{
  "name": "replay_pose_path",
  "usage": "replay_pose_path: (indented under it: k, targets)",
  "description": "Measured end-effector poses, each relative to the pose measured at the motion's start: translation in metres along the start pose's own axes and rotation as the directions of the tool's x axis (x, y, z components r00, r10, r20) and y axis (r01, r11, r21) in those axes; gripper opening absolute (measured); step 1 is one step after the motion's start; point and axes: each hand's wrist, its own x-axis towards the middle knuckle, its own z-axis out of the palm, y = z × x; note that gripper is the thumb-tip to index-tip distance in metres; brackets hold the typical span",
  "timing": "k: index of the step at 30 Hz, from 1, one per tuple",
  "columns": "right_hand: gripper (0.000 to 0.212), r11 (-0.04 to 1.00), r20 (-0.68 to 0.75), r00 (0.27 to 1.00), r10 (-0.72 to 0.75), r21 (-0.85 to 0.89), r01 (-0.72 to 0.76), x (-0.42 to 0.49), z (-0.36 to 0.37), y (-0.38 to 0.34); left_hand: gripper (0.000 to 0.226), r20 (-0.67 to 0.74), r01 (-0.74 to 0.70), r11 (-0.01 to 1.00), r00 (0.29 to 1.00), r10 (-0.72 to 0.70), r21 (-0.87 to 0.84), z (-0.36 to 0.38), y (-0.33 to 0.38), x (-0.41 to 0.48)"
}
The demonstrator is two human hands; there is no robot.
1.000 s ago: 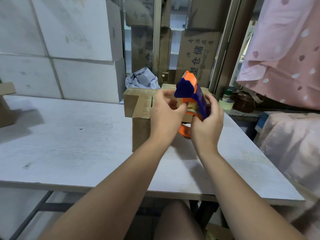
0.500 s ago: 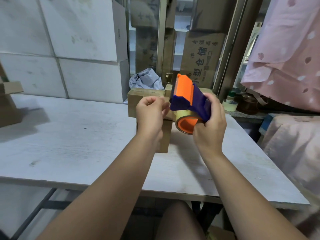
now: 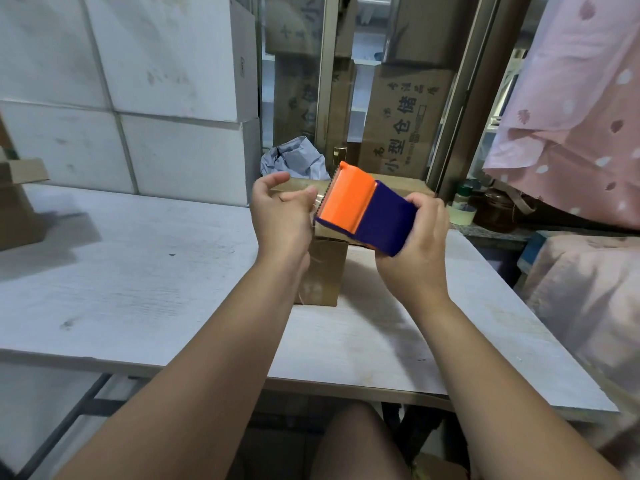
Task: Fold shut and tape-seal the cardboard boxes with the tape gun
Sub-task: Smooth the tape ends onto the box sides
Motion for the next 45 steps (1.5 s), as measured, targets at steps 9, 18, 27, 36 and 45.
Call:
replay_pose_path:
  k: [9, 18, 27, 36, 45]
  targets:
    - [0.047, 0.972, -0.065, 0.993, 0.103, 0.22, -0.086, 0.011, -0.02, 0.015, 0.033, 0.028, -0.157, 0.985, 0.988, 0.155, 0.073, -0.007, 0.007, 0.003]
    - [0.043, 1.0, 0.126, 0.992, -0.008, 0.006, 0.007, 0.024, -0.019, 0.023, 0.034, 0.018, -0.348, 0.921, 0.936, 0.351, 0.173, -0.02, 0.008, -0.004]
    - [0.044, 0.993, 0.17, 0.978, 0.117, 0.008, -0.12, 0.033, -0.026, 0.009, 0.037, -0.142, 0.051, 0.999, 0.989, -0.049, 0.009, -0.05, -0.017, 0.016]
    - [0.059, 0.99, 0.272, 0.959, 0.073, -0.134, -0.038, 0.018, -0.025, 0.026, 0.035, 0.016, -0.091, 0.996, 0.996, 0.091, 0.01, -0.059, 0.013, 0.005]
    - [0.048, 0.985, 0.272, 0.952, 0.141, -0.134, -0.108, 0.027, -0.026, 0.019, 0.039, -0.056, 0.111, 0.993, 0.992, -0.109, 0.035, -0.072, -0.011, 0.011]
